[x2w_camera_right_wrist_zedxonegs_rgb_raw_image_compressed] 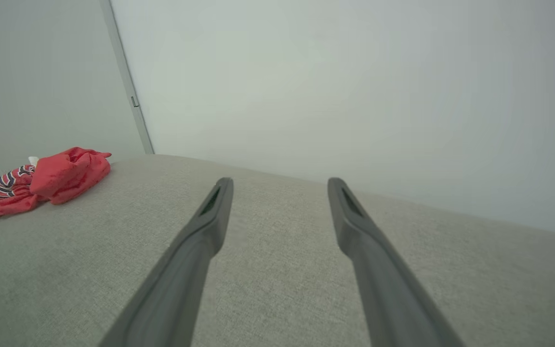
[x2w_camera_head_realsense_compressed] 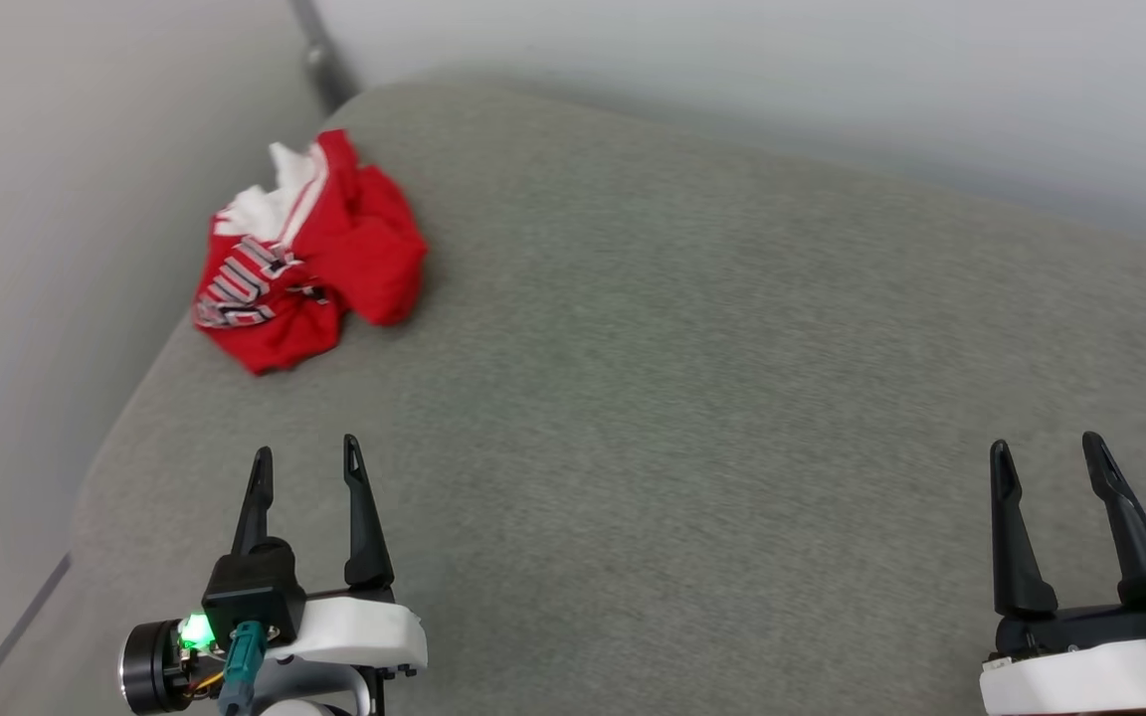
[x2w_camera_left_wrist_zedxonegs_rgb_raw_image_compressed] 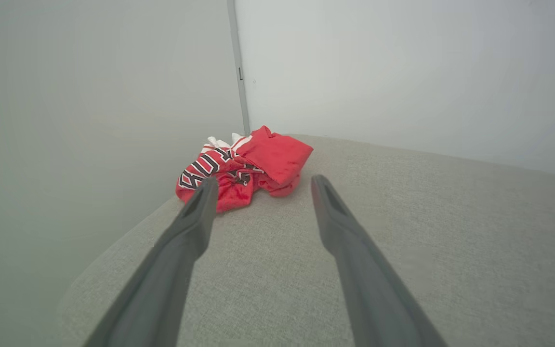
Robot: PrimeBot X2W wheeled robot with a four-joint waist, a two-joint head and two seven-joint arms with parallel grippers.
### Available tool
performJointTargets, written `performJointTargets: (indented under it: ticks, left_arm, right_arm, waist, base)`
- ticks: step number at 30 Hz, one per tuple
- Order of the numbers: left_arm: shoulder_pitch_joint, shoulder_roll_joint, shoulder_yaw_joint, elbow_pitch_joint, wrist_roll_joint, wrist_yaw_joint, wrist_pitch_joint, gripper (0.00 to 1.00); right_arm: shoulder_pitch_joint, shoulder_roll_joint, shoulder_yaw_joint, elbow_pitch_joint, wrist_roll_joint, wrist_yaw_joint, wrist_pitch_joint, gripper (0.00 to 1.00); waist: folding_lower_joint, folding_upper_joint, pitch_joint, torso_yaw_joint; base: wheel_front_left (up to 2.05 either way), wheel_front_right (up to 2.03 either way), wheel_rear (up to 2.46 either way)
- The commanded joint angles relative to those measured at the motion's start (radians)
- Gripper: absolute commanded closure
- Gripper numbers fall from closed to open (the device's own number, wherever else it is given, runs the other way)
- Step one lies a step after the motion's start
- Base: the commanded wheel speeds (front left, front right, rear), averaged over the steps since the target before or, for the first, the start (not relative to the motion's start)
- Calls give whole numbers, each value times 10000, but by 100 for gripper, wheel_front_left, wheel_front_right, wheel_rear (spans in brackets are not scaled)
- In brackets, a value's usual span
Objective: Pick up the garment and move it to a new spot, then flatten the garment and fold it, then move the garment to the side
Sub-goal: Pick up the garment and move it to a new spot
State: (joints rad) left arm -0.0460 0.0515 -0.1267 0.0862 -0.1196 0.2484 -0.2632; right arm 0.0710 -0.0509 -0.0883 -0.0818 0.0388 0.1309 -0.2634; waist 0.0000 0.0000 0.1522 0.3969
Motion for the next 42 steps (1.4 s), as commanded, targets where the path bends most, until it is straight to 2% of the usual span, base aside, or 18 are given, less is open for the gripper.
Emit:
performJointTargets:
  ticks: [1,8,20,27,34,39,42]
  left_arm:
    - [43,-17,4,-40,-44,51,-24,0]
    - [190,-14,12,-124,-314,270,-24,0]
    - [525,-13,318,-497,-595,705,-24,0]
    - [282,-15,136,-286,-391,328,-24,0]
    - [157,-13,258,-181,-231,202,-24,0]
    - [-363,1,699,-22,81,-92,-26,0]
    - [-1102,275,1243,-10,342,-387,-26,0]
  right_arm:
    - [-19,14,-5,-48,-63,-5,-21,0]
    - [56,15,91,-125,-341,-5,-21,0]
    - [-399,10,638,67,-639,-5,-21,0]
    - [-106,11,49,-30,-502,-5,-21,0]
    - [-101,13,-46,-104,-419,-5,-23,0]
    - [-169,13,-10,-156,-460,-5,-21,0]
    - [-406,12,39,-257,-593,-5,-23,0]
  waist:
    - [0,0,61,557]
    - [0,0,159,1527]
    - [0,0,379,1636]
    - [0,0,83,1509]
    - [0,0,76,931]
    - [0,0,261,743]
    - [0,0,552,614]
  base:
    - [0,0,0]
    - [0,0,0]
    - [0,0,0]
    - [0,0,0]
    - [0,0,0]
    - [0,0,0]
    - [0,0,0]
